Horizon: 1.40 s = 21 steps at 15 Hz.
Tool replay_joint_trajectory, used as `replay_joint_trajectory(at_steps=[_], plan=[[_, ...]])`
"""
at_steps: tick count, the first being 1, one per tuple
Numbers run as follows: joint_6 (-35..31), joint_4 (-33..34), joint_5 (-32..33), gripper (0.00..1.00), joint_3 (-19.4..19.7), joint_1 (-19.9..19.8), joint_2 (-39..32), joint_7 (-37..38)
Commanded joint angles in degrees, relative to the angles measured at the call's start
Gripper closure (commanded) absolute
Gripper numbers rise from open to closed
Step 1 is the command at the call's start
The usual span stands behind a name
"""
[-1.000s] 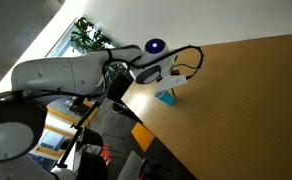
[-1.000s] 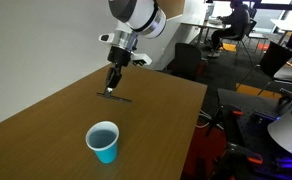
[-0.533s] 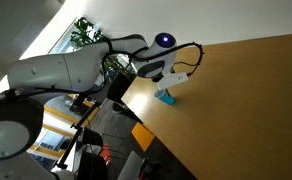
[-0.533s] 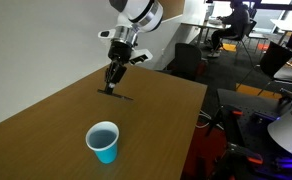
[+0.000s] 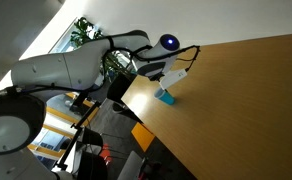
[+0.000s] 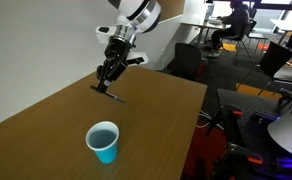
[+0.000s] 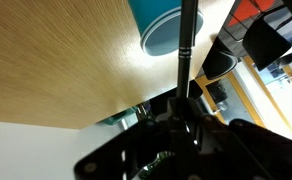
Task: Put the black pen inside the blue cup
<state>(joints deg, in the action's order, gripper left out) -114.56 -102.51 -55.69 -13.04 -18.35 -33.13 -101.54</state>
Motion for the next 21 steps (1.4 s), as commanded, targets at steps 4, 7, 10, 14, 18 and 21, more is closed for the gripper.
replay_joint_trajectory(at_steps=[4,7,10,14,18,21], plan=[[7.3,1.1,-6.7,0.97,4.9,3.4,-0.5,-13.9],[11.2,1.8,-7.5,0.97,6.1,4.4,-1.1,-19.4],[11.0,0.6,-7.5,0.89,8.2,6.2,-0.6,-18.8],[10.8,0.6,-7.3,0.97,9.1,7.0,-0.8,-18.7],[17.7,2.6,-8.0,0.97,7.7,6.0,-3.3,-27.2],[23.7,3.4,-8.5,0.97,7.9,6.0,-4.3,-32.9]])
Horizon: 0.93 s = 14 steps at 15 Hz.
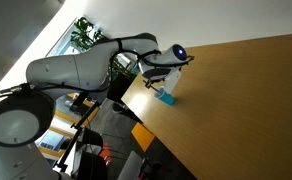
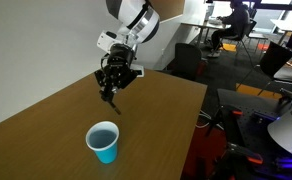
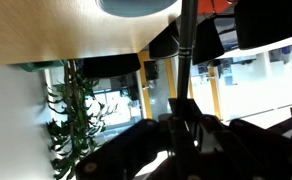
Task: Put the black pen inside the blue cup
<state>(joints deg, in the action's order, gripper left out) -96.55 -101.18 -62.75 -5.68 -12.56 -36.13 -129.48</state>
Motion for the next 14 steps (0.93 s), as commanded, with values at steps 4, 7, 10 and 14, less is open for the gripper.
replay_joint_trajectory(at_steps=[4,7,10,14], plan=[[11.5,3.4,-1.7,0.97,1.0,0.7,-2.6,-11.3],[11.9,3.7,-2.5,0.97,1.3,1.5,-3.7,-14.4],[10.1,3.5,-3.6,0.97,1.5,2.5,-4.9,-17.7],[9.9,3.7,-5.1,0.97,1.5,3.5,-6.5,-21.8]])
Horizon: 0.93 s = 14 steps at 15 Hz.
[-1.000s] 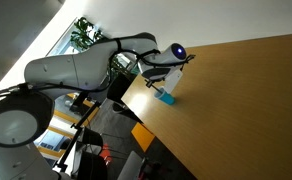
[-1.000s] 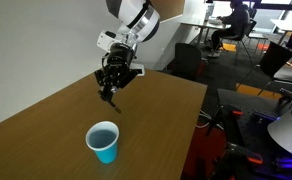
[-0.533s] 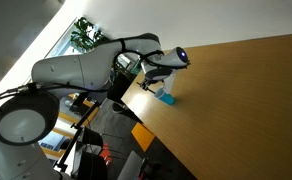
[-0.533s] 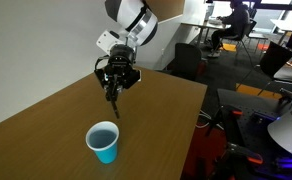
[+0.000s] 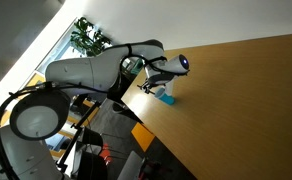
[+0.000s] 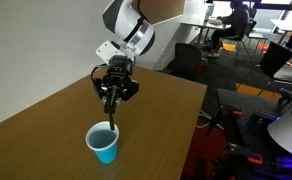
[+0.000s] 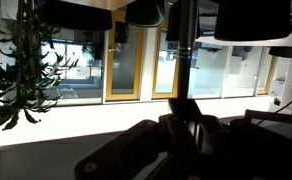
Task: Put the black pen inside the blue cup
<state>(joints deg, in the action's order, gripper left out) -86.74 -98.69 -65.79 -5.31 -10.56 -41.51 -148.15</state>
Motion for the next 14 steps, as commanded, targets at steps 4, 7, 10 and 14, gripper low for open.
replay_joint_trajectory(at_steps=[4,7,10,14], plan=[[-3.6,5.2,0.3,0.97,-7.7,-4.5,-3.7,-1.2],[-6.4,5.4,0.1,0.97,-9.5,-5.5,-4.4,-1.1],[-11.0,4.9,0.1,0.97,-10.6,-6.2,-4.7,-1.1],[-16.0,4.1,-0.1,0.97,-11.9,-7.1,-5.0,-1.1]])
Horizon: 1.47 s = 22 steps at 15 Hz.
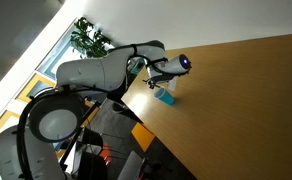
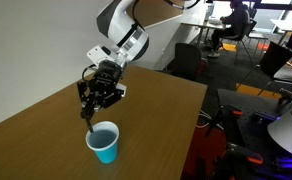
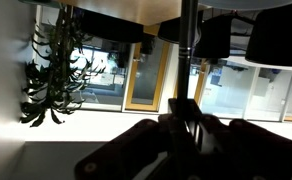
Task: Put the black pen inside the blue cup
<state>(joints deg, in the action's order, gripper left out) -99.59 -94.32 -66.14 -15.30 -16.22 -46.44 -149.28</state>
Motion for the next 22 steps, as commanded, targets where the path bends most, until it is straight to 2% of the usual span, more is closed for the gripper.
replay_joint_trajectory(at_steps=[1,11,12,13,14,19,22], plan=[[-3.6,-0.6,0.0,0.97,-1.8,-1.4,-0.1,0.0],[-5.8,-10.9,-3.6,0.97,-0.4,-1.5,3.4,0.3],[-6.2,-11.9,-3.9,0.64,-0.3,-1.5,3.8,0.6],[-6.4,-12.5,-4.1,0.63,-0.3,-1.5,4.0,0.4],[-6.5,-12.8,-4.4,0.58,-0.4,-1.4,4.1,0.3],[-8.1,-13.8,-3.9,0.19,-2.6,-2.7,5.8,0.1],[-9.1,-14.5,-3.8,0.01,-3.8,-3.1,7.4,0.1]])
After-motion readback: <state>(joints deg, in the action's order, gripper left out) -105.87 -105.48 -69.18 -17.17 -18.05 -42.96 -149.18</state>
